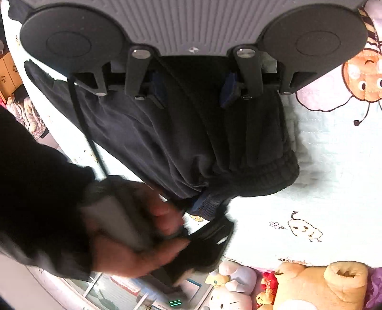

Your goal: Fold clothes

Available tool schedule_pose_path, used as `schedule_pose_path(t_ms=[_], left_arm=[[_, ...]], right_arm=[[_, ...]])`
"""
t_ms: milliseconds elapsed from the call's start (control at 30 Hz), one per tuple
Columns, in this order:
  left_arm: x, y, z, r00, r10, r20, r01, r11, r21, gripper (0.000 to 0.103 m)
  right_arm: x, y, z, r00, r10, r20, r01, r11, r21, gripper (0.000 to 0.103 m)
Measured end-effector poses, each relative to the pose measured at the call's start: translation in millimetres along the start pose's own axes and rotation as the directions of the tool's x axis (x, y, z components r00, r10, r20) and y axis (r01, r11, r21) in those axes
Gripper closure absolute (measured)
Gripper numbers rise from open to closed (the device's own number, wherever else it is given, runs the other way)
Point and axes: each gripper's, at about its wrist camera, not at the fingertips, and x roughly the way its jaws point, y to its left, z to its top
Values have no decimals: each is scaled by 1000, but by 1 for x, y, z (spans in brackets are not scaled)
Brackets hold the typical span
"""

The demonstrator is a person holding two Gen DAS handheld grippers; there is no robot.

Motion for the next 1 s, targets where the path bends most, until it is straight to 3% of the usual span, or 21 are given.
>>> schedule_pose_path(t_ms=[33,67,233,300,400,467,600,700,733,800,833,933,1000], left_arm=[[0,1,0,1000,0,1,0,1000,-6,50],[1,1,1,1000,1,0,-1,1000,-13,50],[-1,-2,1,1000,4,11,-4,1000,-2,49],[2,-2,1,1000,9,11,-9,1000,2,49],[7,-3,3,1000,11,10,-11,1000,-1,49],[8,-4,2,1000,15,13,-15,1000,3,49],[-2,-6,-7,1000,17,10,-17,1000,-1,48],[-2,-5,-6,1000,18,13,-17,1000,-5,48],[-2,-4,-6,1000,18,13,-18,1000,-5,48],[-2,-3,-6,1000,18,13,-17,1000,-9,48],[-3,-3,-6,1000,16,14,-16,1000,-10,48],[-4,-3,-4,1000,12,21,-12,1000,-9,48],[-5,-3,-4,1000,10,28,-10,1000,-9,48]], right_arm=[[-11,-5,-2,999,23,24,-23,999,26,74],[-23,-11,-5,998,36,46,-38,998,45,83],[-43,-47,-23,997,3,78,-13,993,119,97],[-47,-60,-32,996,26,86,-40,985,166,97],[-45,-59,-40,996,-3,90,-11,988,157,96],[-40,-53,-39,996,-24,88,12,990,142,87],[-34,-48,-36,996,-28,89,17,992,124,81],[-23,-45,-35,997,-36,65,28,992,123,53],[-22,-44,-36,996,-45,71,36,992,121,55],[-22,-43,-38,995,-47,86,37,992,117,83],[-23,-44,-39,994,-49,96,37,992,121,88],[-40,-57,-45,988,-20,154,-11,980,197,89],[-55,-66,-50,978,34,208,-86,966,243,89]])
